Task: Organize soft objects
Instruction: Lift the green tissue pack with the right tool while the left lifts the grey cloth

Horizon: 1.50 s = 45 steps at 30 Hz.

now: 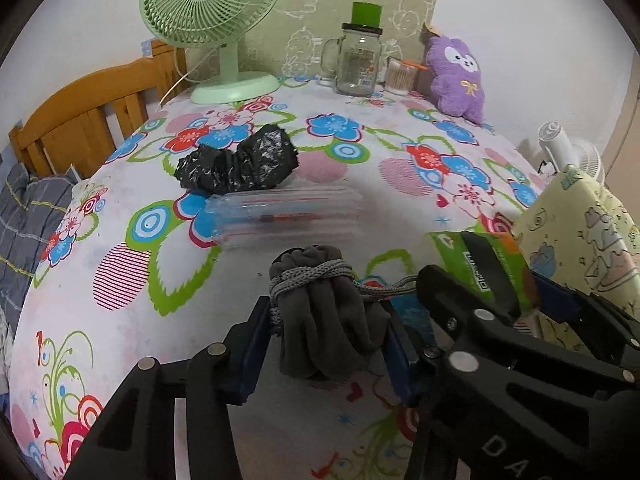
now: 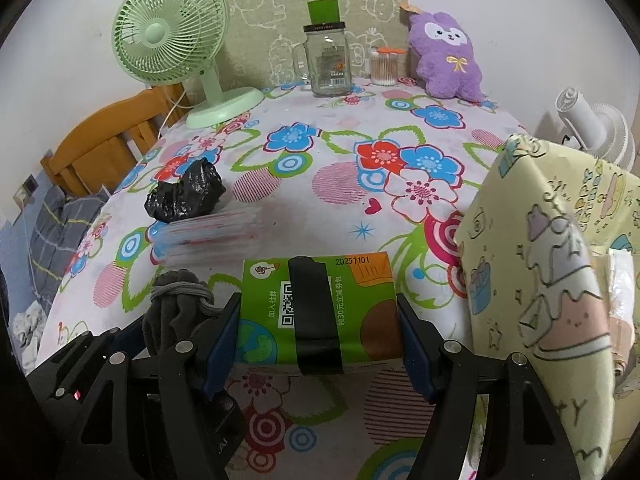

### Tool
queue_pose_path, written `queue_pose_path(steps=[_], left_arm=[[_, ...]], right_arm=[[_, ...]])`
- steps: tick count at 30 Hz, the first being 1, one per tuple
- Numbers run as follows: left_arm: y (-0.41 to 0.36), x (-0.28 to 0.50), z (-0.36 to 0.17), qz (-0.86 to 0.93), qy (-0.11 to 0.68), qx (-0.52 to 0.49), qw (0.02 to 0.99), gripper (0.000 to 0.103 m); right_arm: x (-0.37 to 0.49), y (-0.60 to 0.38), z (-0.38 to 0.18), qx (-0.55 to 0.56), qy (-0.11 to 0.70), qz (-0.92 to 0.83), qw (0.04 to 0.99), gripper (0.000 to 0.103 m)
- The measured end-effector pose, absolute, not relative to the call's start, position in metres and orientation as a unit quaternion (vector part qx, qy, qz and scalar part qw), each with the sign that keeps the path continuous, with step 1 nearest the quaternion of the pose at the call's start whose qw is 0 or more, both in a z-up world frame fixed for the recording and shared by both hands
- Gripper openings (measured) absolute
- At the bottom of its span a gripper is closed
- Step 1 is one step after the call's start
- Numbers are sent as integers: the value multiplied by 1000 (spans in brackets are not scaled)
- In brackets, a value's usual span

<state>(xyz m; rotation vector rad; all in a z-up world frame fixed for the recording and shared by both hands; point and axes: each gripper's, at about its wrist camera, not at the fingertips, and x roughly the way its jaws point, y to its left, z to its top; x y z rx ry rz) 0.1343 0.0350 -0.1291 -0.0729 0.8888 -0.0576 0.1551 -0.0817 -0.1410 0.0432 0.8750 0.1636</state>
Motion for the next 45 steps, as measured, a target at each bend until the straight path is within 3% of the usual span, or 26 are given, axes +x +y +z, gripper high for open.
queue_pose_path(steps=[45], left_arm=[[15,60,-27,-21,332,-35,943,48]], right_arm=[[73,-100,-32,10,325,101,940,74]])
